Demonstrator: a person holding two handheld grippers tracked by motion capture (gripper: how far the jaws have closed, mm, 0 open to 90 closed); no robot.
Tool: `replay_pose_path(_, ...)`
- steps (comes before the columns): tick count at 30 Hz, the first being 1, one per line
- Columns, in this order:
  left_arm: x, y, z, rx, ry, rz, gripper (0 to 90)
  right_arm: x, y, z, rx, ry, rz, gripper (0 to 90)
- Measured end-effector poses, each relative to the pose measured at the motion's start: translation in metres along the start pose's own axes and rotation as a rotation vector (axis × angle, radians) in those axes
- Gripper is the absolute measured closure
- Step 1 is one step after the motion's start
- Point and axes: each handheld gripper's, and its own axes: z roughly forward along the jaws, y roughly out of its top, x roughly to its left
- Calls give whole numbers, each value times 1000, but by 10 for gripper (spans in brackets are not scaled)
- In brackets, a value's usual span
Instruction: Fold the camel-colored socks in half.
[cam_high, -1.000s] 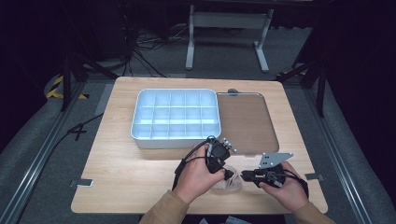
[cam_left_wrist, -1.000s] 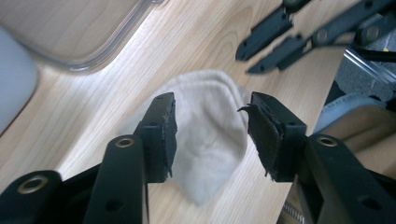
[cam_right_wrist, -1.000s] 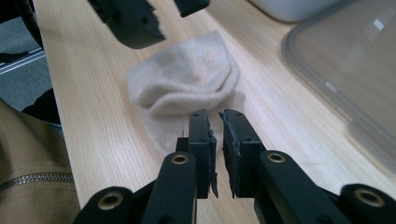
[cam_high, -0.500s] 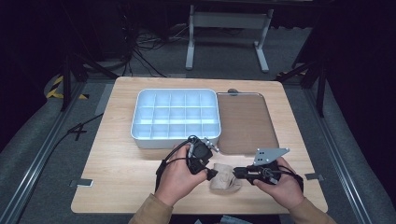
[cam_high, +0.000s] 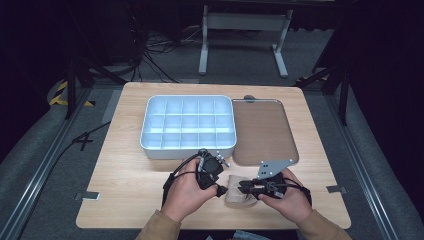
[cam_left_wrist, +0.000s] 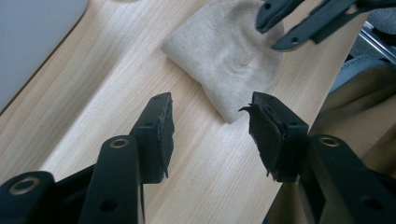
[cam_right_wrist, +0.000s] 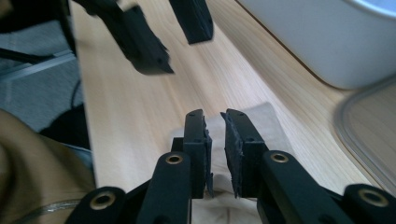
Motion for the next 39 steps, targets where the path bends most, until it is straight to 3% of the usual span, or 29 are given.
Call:
replay_pose_path(9, 2, 3, 6, 6, -5, -19, 486, -2, -8, 0, 36, -60, -6, 783)
replay_pose_path(19, 2, 12, 16, 10, -18, 0, 476, -2, -19, -4, 79, -113, -7, 777)
replay_pose_path(30, -3, 22, 45, 77, -17, 47, 497, -2, -32, -2, 118, -114, 2, 745)
replay_pose_path(37, -3, 25, 50, 97, -13, 53, 495, -4, -41, 4, 155, -93, 1, 718)
replay_pose_path(39, -3, 26, 49, 96, -15, 59, 494, -6, -44, 5, 143, -87, 5, 716)
